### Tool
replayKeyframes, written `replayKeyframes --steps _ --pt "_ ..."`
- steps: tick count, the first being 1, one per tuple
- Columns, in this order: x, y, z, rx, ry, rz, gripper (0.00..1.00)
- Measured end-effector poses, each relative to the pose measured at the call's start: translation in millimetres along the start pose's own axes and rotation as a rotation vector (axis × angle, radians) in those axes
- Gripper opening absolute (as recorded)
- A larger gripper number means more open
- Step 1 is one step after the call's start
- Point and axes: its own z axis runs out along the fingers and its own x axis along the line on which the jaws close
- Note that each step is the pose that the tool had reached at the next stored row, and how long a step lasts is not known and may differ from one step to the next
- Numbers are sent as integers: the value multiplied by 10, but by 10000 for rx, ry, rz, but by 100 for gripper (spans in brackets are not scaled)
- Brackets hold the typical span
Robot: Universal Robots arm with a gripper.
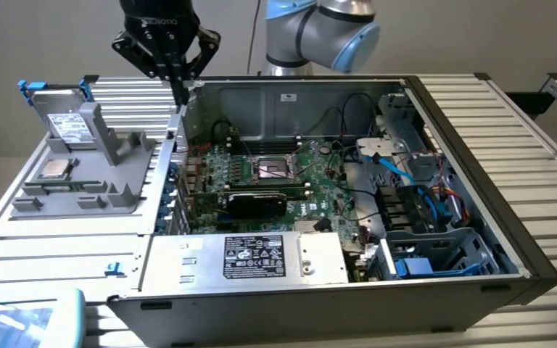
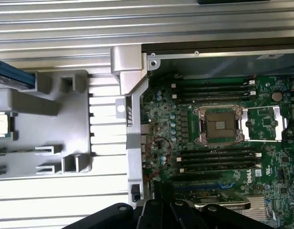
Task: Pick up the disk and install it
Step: 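Reach for the disk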
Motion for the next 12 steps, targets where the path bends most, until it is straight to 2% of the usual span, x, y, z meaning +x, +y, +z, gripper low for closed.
replayKeyframes --steps 12 --pt "546 0 -5 0 -1 0 11"
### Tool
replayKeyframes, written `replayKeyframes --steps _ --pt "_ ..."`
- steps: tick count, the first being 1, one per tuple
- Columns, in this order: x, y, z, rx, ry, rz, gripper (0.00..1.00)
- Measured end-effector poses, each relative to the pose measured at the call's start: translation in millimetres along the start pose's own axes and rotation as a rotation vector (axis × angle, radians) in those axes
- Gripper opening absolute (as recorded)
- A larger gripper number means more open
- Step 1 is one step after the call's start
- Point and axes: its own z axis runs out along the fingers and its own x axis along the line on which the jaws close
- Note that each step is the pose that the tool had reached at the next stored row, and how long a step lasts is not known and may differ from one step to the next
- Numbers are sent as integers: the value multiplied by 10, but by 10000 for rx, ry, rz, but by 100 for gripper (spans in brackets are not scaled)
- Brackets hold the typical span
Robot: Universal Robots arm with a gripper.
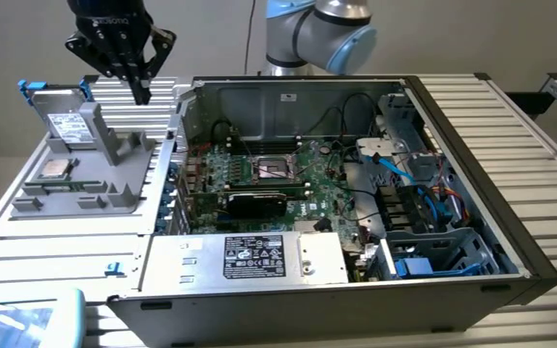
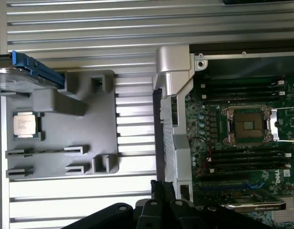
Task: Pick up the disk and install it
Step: 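Reach for the disk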
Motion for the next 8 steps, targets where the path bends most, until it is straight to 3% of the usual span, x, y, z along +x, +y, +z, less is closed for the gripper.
replayKeyframes --steps 3,8 --pt "96 31 0 0 -1 -2 11" --pt "179 192 5 4 0 0 11"
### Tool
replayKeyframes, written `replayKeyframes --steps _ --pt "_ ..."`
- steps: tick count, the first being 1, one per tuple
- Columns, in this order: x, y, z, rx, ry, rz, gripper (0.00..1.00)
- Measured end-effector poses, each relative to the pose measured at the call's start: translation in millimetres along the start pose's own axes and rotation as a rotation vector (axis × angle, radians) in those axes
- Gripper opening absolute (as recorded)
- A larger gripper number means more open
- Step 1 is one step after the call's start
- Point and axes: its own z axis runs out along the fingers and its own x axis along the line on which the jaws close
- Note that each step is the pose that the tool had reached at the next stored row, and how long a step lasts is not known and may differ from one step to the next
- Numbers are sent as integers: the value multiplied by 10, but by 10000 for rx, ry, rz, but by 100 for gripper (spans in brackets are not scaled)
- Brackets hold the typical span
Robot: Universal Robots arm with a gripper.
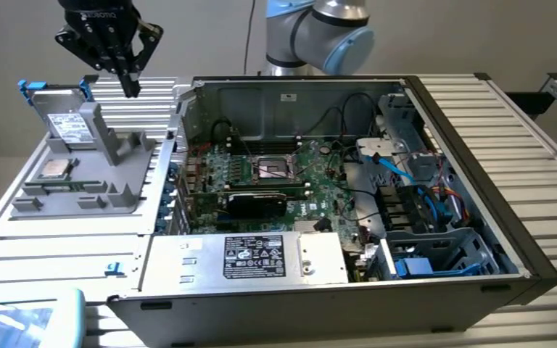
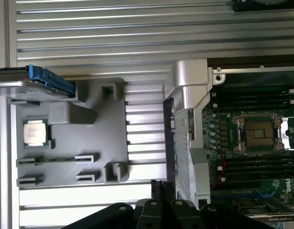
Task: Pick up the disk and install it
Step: 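Reach for the disk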
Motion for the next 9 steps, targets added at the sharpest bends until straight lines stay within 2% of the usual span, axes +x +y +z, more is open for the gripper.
replayKeyframes --steps 9 --pt "309 119 -2 -1 0 0 11"
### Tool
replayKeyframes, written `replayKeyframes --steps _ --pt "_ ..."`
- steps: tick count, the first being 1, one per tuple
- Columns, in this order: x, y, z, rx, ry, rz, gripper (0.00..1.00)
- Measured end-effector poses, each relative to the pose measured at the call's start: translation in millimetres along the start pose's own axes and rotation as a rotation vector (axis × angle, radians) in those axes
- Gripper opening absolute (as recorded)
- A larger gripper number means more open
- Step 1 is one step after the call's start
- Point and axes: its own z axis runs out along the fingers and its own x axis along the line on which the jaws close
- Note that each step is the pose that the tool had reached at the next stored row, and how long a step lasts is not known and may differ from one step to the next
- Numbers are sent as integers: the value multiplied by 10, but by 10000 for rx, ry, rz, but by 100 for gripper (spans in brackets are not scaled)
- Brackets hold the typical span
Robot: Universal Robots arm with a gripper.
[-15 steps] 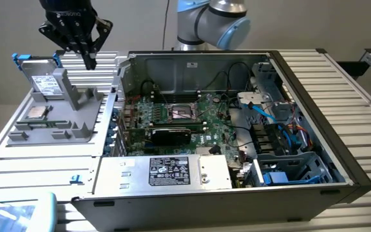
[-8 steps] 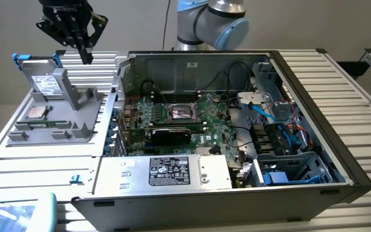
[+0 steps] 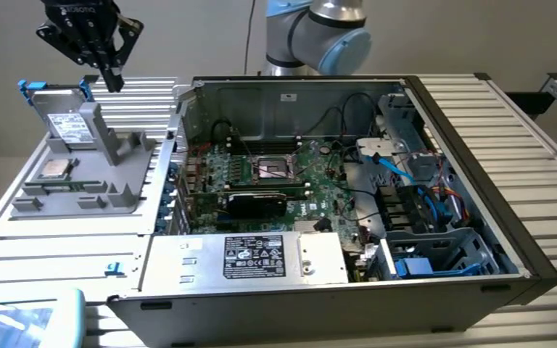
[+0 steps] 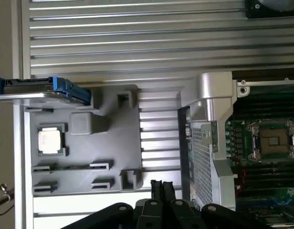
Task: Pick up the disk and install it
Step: 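Reach for the disk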
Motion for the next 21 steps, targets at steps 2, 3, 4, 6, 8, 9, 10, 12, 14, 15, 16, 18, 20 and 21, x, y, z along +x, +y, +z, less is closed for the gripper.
replayKeyframes --steps 2,3,4,6,8,9,10,12,14,15,16,18,20,21 --pt "87 17 -1 0 0 -2 11" --pt "131 24 -1 0 0 -1 11" --pt "178 34 -2 0 0 0 11" --pt "261 57 -3 1 1 -2 11" --pt "339 87 -3 0 1 -1 11" --pt "375 102 -2 0 0 0 11" --pt "411 119 -2 0 0 -1 11" --pt "479 155 -2 0 0 -1 11" --pt "547 192 -1 0 0 0 11" --pt "583 208 -1 0 0 -1 11" --pt "622 222 -1 0 0 -1 11" --pt "701 252 -2 0 0 0 11" --pt "781 281 -2 0 0 -2 11" --pt "822 294 -2 0 0 -1 11"
